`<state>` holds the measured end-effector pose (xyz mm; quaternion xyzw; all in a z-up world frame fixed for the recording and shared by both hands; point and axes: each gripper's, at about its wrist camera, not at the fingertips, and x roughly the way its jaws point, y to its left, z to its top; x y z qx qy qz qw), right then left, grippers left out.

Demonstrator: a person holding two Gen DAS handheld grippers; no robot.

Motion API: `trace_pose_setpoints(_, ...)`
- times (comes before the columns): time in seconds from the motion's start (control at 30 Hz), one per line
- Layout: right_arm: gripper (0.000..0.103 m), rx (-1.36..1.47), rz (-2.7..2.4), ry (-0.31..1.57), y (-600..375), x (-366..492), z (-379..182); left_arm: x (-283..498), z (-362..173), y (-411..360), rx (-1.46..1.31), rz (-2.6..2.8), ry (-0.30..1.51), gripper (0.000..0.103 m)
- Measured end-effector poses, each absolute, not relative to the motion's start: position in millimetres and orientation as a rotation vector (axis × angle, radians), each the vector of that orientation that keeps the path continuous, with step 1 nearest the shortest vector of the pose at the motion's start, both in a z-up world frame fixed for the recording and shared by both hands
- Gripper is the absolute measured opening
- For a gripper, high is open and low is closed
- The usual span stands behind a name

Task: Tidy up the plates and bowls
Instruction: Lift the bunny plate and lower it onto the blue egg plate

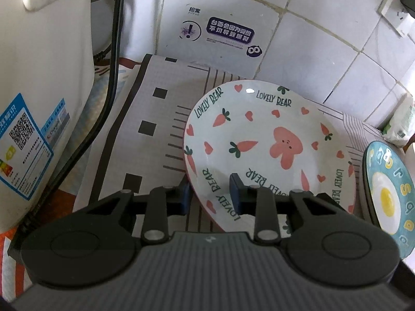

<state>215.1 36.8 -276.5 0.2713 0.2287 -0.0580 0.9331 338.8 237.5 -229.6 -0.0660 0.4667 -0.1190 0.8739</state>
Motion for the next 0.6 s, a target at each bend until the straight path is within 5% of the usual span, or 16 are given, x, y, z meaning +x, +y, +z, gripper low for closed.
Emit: trace_pose_setpoints(0.6,0.024,0.384,0.061,0.476,34.1,198.6,-234.1,285.0,-167.7,233.2,-0.018,-0.284,0.897,0.025)
